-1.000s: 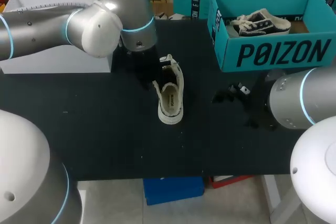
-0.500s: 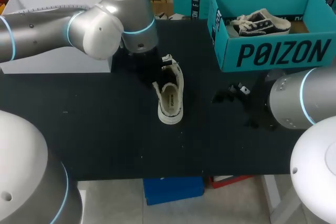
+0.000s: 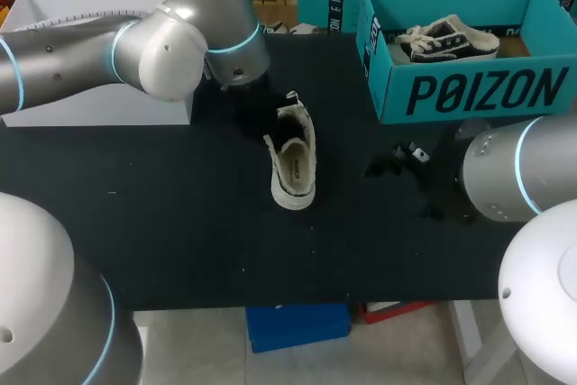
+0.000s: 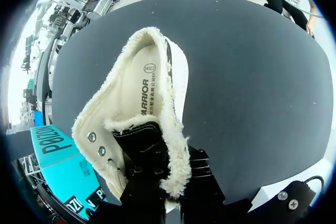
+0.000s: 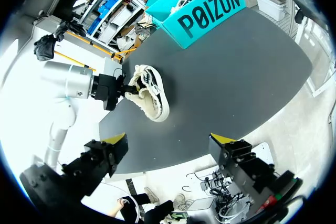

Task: Take the shoe out of the shoebox, open the shoe tongue, remove and reinsert the insole, then place the shoe into the shoebox

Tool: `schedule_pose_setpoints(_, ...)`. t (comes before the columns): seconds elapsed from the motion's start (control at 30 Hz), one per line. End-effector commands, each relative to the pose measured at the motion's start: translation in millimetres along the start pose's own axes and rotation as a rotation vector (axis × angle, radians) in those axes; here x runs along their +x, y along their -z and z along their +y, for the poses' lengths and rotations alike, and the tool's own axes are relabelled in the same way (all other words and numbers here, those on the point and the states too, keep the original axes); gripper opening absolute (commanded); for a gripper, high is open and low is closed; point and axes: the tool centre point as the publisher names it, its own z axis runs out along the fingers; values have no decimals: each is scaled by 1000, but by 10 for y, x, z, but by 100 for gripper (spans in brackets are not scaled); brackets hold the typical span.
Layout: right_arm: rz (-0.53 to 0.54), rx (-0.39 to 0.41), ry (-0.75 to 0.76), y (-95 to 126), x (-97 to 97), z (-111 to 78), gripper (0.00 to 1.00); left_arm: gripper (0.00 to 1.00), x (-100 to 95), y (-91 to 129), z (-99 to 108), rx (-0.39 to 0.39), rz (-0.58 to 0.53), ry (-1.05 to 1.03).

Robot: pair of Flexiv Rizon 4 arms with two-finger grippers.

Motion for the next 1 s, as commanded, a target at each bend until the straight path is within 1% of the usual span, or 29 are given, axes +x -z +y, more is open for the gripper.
schedule_pose_setpoints(0.03, -2, -18, -5, -62, 27, -48, 100, 0, -7, 196, -54, 9, -23, -2)
schedule_pose_setpoints(0.1, -2, -18, -5, -62, 27, -48, 100, 0, -40, 278, -53, 11, -29, -8)
schedule_pose_setpoints(0.27, -2, -18, -5, -62, 27, -48, 100, 0, -107, 572, -36, 13, -33, -5)
schedule_pose_setpoints(0.5, -2, -18, -5, -62, 27, -48, 100, 0, -108, 1008, 9, -26, -7, 9)
schedule_pose_setpoints(0.77, -2, -18, -5, -62, 27, -48, 100, 0, -58, 1459, 58, -94, -4, 31)
schedule_pose_setpoints(0.93, -2, -18, -5, -62, 27, -48, 100, 0, 35, 1744, 165, -138, -6, 118)
schedule_pose_setpoints(1.0, -2, -18, -5, -62, 27, -48, 100, 0, 113, 1896, 220, -168, -12, 179)
